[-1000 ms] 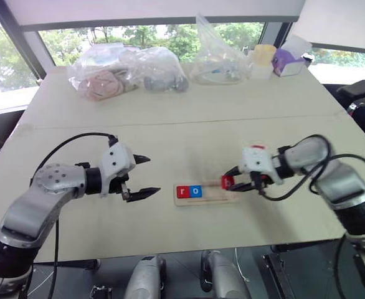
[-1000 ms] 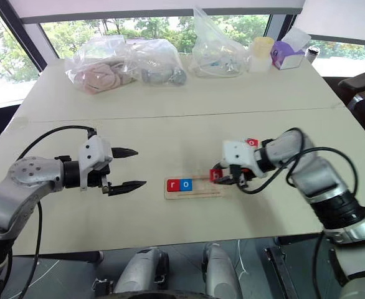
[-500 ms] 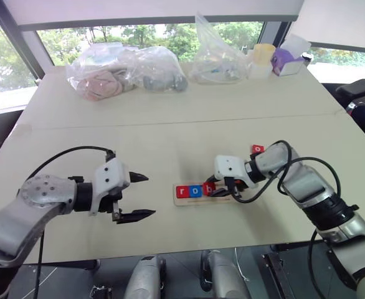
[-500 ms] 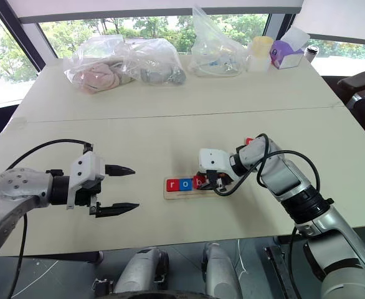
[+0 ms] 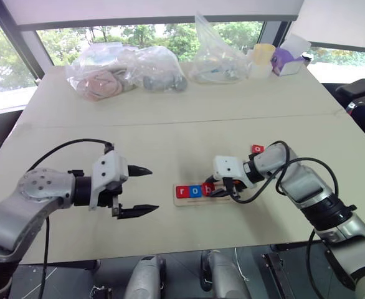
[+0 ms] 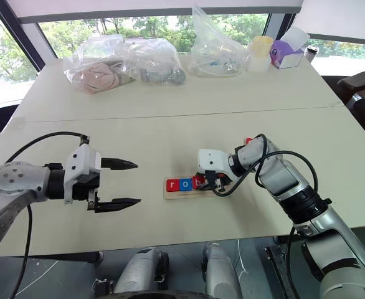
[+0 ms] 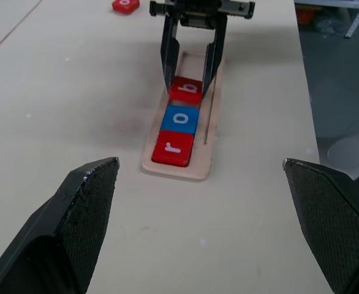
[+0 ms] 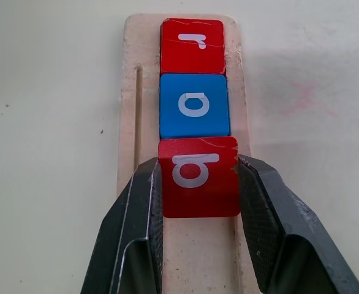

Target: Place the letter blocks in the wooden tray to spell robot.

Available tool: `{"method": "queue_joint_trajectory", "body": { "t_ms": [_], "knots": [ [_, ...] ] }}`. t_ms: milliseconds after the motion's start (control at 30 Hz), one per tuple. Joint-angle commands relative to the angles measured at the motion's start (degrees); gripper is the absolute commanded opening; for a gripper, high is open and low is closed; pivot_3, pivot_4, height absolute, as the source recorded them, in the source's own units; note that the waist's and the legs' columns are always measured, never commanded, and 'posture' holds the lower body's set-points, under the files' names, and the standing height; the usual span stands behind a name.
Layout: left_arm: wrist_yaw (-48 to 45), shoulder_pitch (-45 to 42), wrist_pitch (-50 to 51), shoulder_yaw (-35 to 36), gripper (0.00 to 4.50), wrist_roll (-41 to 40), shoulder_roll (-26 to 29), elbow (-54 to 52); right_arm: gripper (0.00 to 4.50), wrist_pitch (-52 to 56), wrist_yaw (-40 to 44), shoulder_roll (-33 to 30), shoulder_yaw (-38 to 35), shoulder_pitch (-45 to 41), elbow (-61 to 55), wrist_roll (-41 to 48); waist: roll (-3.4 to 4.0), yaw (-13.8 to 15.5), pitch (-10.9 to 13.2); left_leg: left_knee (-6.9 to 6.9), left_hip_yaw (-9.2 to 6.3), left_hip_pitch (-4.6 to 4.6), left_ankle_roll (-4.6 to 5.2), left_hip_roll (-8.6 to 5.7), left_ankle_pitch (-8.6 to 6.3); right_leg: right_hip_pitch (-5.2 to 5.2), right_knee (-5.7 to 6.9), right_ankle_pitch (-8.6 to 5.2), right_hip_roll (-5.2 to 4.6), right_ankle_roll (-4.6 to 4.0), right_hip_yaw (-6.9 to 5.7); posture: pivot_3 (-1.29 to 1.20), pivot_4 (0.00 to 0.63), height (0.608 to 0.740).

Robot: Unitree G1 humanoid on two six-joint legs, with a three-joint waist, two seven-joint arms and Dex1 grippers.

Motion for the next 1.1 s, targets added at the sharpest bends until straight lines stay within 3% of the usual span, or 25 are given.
{"method": "queue_joint_trajectory", "body": {
  "t_ms": [33, 333, 433, 467, 533, 767, 1100],
  "knots": [
    [0.4, -1.6, 0.5, 1.8, 4.50, -2.0, -0.1, -0.4, 1.12, -0.4, 0.0, 0.2, -0.4, -0.8, -0.6, 0.0, 0.00, 0.0, 0.0, 0.00, 0.00, 0.00, 0.00, 0.00, 0.00, 0.00, 0.00, 0.00, 0.00, 0.00, 0.00, 0.00, 0.150, 0.740],
    [1.5, -2.1, 0.8, 1.1, 4.50, -1.5, -0.2, -0.7, 1.12, 0.0, 0.7, 0.2, -0.3, -1.1, -0.3, 0.0, 0.00, 0.0, 0.0, 0.00, 0.00, 0.00, 0.00, 0.00, 0.00, 0.00, 0.00, 0.00, 0.00, 0.00, 0.00, 0.00, 0.150, 0.740],
    [1.9, -2.2, 0.9, 0.9, 4.50, -1.5, -0.3, -0.8, 2.73, -0.1, 0.8, 0.3, -0.4, -1.6, -0.3, -0.1, 0.00, 0.0, 0.0, 0.00, 0.01, 0.00, 0.00, 0.00, 0.00, 0.00, 0.00, 0.00, 0.00, 0.00, 0.00, 0.00, 0.150, 0.740],
    [2.0, -2.2, 0.8, 0.9, 4.50, -1.4, -0.3, -0.8, 3.02, 0.1, 0.8, 0.3, -0.5, -1.9, -0.4, -0.1, 0.00, 0.0, 0.0, 0.00, 0.01, 0.00, 0.00, -0.01, 0.00, 0.00, 0.00, 0.00, 0.00, 0.00, 0.00, 0.00, 0.150, 0.740],
    [2.0, -2.2, 0.7, 0.9, 4.50, -1.3, -0.2, -0.6, 4.06, 0.9, 1.1, 0.4, -1.0, -2.5, -1.0, 0.5, 0.00, 0.0, 0.0, 0.00, 0.01, 0.00, 0.00, -0.01, 0.00, 0.00, 0.00, 0.00, 0.00, 0.00, 0.00, 0.00, 0.150, 0.740],
    [2.4, -2.7, 0.6, 0.1, 4.50, -0.9, -0.7, -0.2, 4.06, 3.3, -0.8, 0.4, -4.1, -4.4, -0.8, 2.0, 0.00, 0.0, 0.0, 0.00, 0.00, 0.00, 0.00, 0.00, 0.00, 0.00, 0.00, 0.00, 0.00, 0.00, 0.00, 0.00, 0.150, 0.740],
    [2.6, -3.5, 0.4, -0.7, 4.50, -0.6, -1.4, 0.1, 4.06, -3.9, -10.9, 2.2, -6.0, -2.9, 7.2, -1.9, 0.00, 0.0, 0.0, 0.00, 0.03, -0.01, -0.01, -0.06, 0.00, 0.00, 0.00, 0.00, 0.00, 0.00, 0.01, 0.00, 0.150, 0.740]
  ]
}}
